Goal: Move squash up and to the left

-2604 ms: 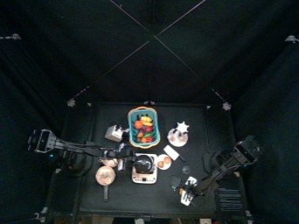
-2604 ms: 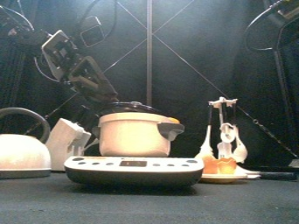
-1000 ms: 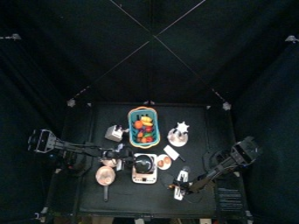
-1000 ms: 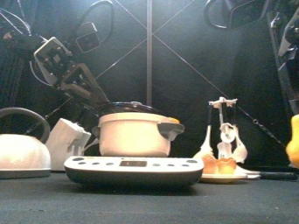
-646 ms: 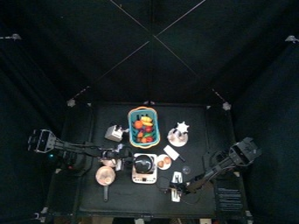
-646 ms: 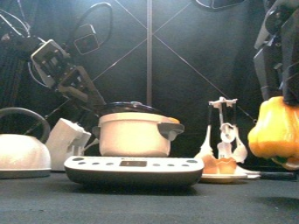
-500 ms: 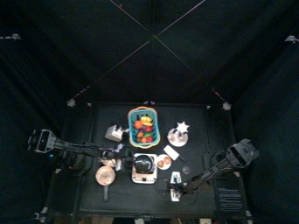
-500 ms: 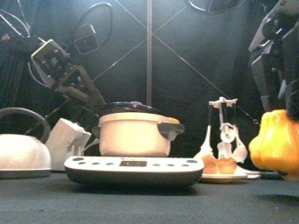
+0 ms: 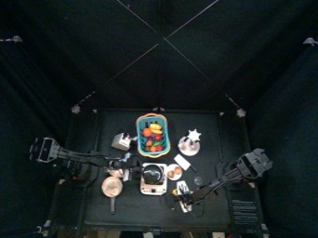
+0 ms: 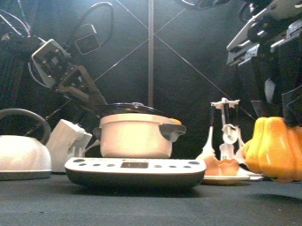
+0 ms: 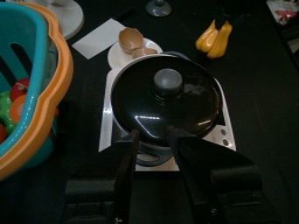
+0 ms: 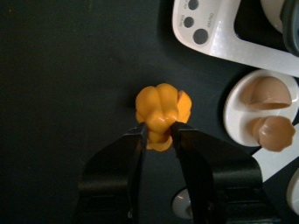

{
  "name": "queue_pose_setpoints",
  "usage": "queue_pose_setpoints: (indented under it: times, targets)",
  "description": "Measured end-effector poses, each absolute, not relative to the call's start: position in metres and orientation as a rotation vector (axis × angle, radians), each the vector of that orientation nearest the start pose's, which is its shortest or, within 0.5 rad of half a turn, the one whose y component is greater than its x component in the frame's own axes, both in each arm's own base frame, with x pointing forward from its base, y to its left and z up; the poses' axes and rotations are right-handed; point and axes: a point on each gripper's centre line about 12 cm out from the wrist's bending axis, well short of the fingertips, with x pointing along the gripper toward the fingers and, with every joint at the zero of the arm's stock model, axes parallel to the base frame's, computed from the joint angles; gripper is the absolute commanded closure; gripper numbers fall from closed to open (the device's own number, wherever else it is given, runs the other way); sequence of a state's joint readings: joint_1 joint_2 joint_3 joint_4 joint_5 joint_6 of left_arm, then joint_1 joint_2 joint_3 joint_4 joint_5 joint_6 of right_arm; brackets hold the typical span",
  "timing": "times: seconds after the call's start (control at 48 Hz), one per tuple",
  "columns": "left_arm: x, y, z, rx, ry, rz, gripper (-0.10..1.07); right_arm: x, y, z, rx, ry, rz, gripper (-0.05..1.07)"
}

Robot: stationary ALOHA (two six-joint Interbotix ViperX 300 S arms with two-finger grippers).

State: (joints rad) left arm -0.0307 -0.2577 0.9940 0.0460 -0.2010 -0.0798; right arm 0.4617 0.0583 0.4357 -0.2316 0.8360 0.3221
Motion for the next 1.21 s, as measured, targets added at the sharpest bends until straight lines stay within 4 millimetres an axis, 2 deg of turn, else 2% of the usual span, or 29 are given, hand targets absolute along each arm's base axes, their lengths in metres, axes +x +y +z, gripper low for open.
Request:
queue_pose_setpoints:
  times: [0.167, 0.417, 0.792, 1.083, 1.146, 1.208]
  targets:
    - [0.305, -0.01, 0.171, -0.031, 0.536, -0.029, 0.23, 0.339, 0.154, 0.172, -0.266, 1.307, 0.208, 0.48]
    - [0.305, -0.009, 0.171, -0.041, 0.536, -0.02, 0.23, 0.34, 0.156, 0.162, -0.272, 1.356, 0.227, 0.48]
    - [0.303, -0.008, 0.168, -0.043, 0.544, -0.016, 0.23, 0.339, 0.153, 0.162, -0.244, 1.386, 0.202, 0.48]
    - [0.302, -0.008, 0.167, -0.044, 0.547, -0.017, 0.23, 0.342, 0.138, 0.149, -0.173, 1.326, 0.159, 0.48]
    - [0.301, -0.008, 0.167, -0.044, 0.545, -0.015, 0.23, 0.338, 0.133, 0.151, -0.123, 1.313, 0.126, 0.48]
    - [0.3, -0.008, 0.168, -0.044, 0.544, -0.017, 0.23, 0.332, 0.126, 0.162, -0.047, 1.273, 0.071, 0.48]
